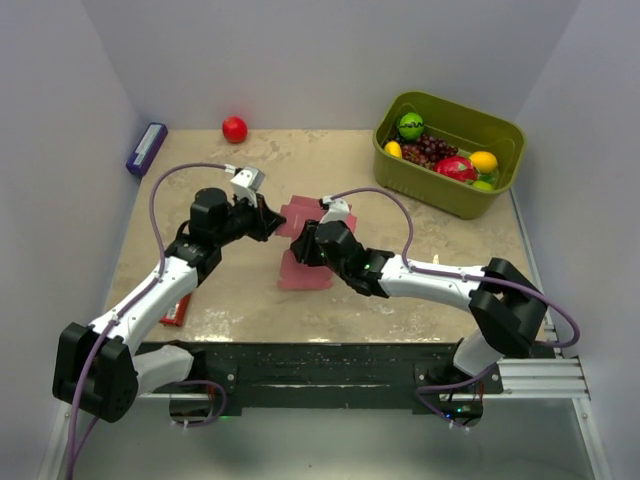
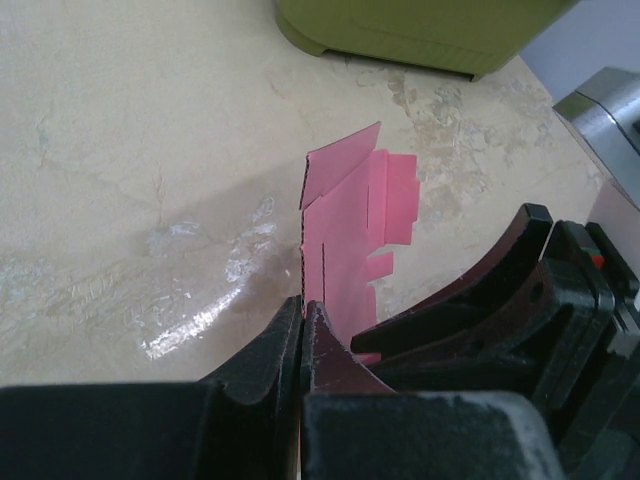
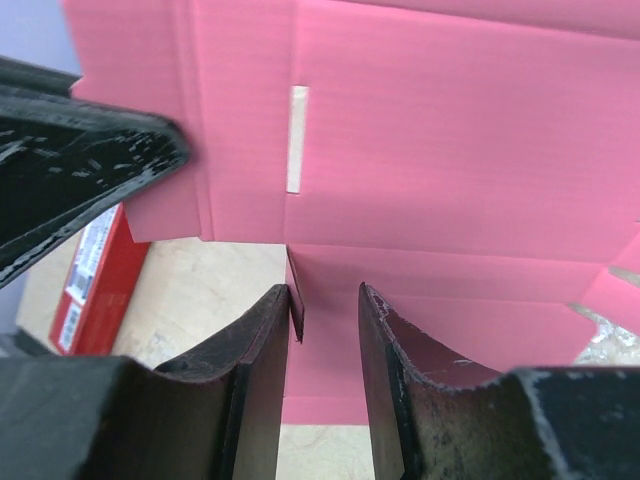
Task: Fold the paper box
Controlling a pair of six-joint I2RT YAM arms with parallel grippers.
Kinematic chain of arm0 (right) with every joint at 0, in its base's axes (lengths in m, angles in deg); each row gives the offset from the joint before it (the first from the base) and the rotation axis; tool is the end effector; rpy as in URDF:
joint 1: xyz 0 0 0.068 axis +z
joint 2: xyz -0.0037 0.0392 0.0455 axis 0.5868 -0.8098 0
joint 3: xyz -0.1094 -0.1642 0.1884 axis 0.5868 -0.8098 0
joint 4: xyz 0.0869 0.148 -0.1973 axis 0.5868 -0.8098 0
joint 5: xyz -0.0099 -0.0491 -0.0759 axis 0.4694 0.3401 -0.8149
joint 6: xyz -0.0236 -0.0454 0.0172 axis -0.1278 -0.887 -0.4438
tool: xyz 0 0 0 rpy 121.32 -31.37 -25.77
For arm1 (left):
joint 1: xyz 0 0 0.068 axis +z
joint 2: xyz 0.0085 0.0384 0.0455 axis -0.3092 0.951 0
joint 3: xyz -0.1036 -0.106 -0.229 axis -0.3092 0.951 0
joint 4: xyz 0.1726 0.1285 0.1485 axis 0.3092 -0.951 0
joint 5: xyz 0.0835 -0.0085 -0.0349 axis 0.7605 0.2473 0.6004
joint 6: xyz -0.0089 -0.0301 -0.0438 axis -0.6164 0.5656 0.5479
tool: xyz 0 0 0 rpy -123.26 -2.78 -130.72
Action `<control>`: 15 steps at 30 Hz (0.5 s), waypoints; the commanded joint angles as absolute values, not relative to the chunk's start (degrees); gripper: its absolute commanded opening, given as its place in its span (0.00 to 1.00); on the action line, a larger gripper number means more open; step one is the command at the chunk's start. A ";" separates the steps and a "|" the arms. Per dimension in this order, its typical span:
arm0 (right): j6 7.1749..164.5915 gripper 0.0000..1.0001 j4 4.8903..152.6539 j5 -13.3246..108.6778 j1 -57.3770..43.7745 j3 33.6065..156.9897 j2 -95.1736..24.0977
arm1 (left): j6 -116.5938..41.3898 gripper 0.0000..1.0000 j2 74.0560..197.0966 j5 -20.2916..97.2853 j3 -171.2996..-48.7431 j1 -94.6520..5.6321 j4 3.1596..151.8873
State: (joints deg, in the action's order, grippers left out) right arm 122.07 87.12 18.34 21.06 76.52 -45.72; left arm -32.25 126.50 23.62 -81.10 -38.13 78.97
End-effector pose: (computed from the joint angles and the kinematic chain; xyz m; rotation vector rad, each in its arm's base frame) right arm 0.2058 0.2927 0.2404 -0.0092 2.0772 0.7206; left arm 0.2425 -0.1036 0.2786 0.3359 1.9404 -0.8158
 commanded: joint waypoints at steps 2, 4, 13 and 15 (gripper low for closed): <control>122.75 0.36 97.38 25.44 16.98 71.26 -42.62 | -33.89 0.00 126.44 21.89 -81.27 -38.40 80.87; 122.05 0.37 98.61 27.11 16.54 70.91 -42.17 | -33.98 0.00 126.70 21.71 -81.36 -38.49 80.96; 119.76 0.45 96.25 30.19 16.54 74.41 -41.56 | -34.06 0.00 127.41 22.50 -81.36 -38.66 80.61; 118.98 0.47 94.14 29.58 16.89 75.82 -41.64 | -33.98 0.00 127.41 22.50 -81.36 -38.66 80.61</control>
State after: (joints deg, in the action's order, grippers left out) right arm 121.22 95.20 29.34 16.89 71.85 -44.02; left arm -32.56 127.15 22.92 -81.10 -38.41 79.12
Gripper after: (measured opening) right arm 0.454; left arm 0.021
